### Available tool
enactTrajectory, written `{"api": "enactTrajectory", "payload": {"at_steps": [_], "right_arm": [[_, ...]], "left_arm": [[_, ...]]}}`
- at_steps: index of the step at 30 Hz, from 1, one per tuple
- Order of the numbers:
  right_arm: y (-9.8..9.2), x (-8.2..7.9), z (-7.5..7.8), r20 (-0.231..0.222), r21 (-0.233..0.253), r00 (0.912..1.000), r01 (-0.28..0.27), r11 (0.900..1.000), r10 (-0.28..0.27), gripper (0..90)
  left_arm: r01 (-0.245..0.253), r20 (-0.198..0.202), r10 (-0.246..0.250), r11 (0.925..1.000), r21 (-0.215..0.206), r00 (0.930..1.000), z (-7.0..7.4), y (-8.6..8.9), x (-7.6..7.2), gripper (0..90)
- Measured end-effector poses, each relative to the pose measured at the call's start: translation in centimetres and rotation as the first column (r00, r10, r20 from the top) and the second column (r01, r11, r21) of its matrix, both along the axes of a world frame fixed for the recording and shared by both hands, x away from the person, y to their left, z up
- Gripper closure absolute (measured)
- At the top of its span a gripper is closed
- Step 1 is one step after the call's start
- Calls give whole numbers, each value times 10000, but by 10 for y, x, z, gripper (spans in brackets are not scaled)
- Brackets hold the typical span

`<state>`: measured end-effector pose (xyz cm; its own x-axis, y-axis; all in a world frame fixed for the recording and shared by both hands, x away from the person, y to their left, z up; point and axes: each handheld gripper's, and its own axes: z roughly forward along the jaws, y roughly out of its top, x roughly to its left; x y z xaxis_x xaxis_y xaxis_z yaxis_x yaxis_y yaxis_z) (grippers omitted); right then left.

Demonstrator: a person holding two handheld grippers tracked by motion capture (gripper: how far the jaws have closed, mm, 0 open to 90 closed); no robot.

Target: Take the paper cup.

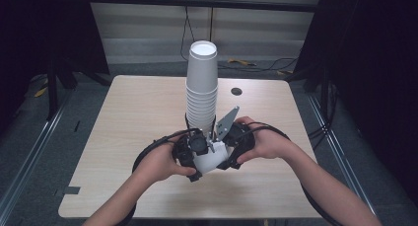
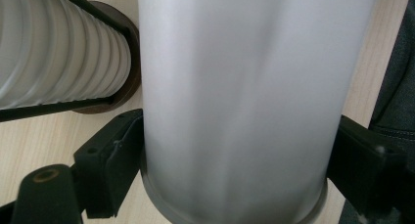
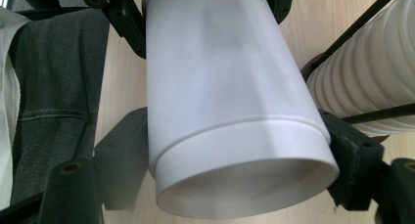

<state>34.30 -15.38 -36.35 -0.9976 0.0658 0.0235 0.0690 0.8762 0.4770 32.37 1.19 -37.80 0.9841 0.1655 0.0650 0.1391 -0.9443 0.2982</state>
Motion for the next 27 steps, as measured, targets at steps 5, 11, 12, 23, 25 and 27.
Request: {"api": "enactTrajectory", "payload": {"at_steps": [5, 11, 12, 23, 25, 27], "right_arm": [[0, -2, 0, 138, -152, 9999, 75, 9999, -72, 242], [-2, -2, 1, 292, -157, 9995, -65, 9999, 69, 251], [-3, -1, 1, 299, -187, 9995, 37, 9998, -31, 251], [-9, -1, 0, -26, -50, 9994, 359, 9993, -359, 257], [-9, -1, -1, -58, -61, 9991, 411, 9991, -411, 257], [-10, -1, -2, -4, -92, 9990, 441, 9990, -441, 258]], "left_arm": [[264, 332, -267, 9996, 94, 9991, 0, 1, 0, 147], [471, 548, -455, 9985, -288, 9975, -1, 4, 2, 122], [475, 545, -453, 9981, -404, 9975, -1, 5, 2, 114], [724, 635, -670, 9936, -862, 9957, 0, 11, 4, 89], [540, 619, -487, 9947, -871, 9969, -1, 11, 3, 91], [556, 610, -502, 9943, -906, 9969, -1, 12, 4, 92]]}}
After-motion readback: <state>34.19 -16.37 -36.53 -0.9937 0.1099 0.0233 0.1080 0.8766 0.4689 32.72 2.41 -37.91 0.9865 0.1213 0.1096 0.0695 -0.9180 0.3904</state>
